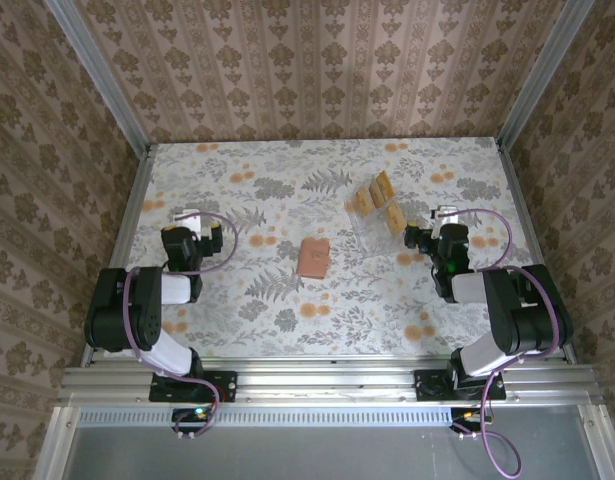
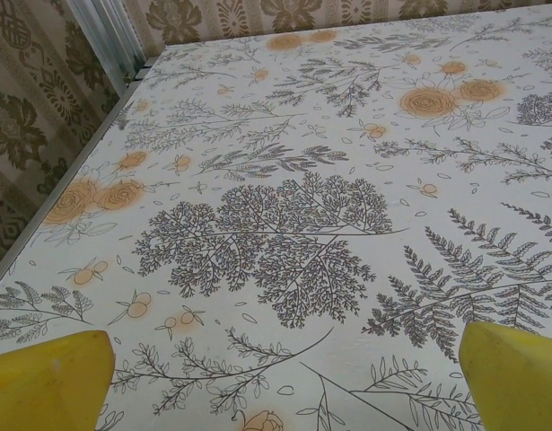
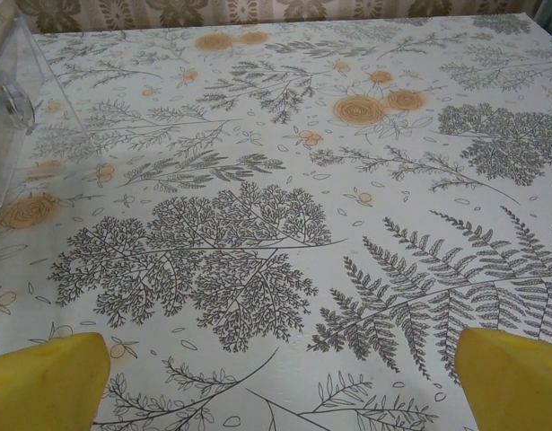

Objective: Put the credit cards into the card holder

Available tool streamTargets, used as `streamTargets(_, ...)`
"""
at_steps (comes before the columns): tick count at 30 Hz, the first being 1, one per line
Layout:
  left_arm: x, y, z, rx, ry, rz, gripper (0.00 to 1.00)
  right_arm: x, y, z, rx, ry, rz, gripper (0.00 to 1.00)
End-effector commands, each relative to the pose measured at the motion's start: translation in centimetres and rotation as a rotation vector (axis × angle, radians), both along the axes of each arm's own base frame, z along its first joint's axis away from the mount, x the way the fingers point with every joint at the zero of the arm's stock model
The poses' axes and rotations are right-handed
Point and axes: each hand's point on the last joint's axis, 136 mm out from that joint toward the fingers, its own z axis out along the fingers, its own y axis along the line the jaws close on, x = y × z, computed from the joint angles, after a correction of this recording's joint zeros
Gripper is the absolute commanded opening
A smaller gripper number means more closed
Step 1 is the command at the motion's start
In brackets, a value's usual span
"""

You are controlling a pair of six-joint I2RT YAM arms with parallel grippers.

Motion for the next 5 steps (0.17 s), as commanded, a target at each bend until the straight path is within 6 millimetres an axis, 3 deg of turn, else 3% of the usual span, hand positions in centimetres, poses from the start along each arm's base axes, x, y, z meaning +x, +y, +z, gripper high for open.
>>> streamTargets(1, 0.19, 0.01, 0.61, -0.002, -0.028, -0.009, 1.0, 0.89, -0.41, 1.01, -0.006, -0.028, -0.011, 1.0)
streamTargets(5, 0.14, 0.0, 0.74, 0.002, -0.036, -0.008, 1.0, 0.59, -0.41, 1.25, -0.008, -0.045, -0.009, 1.0)
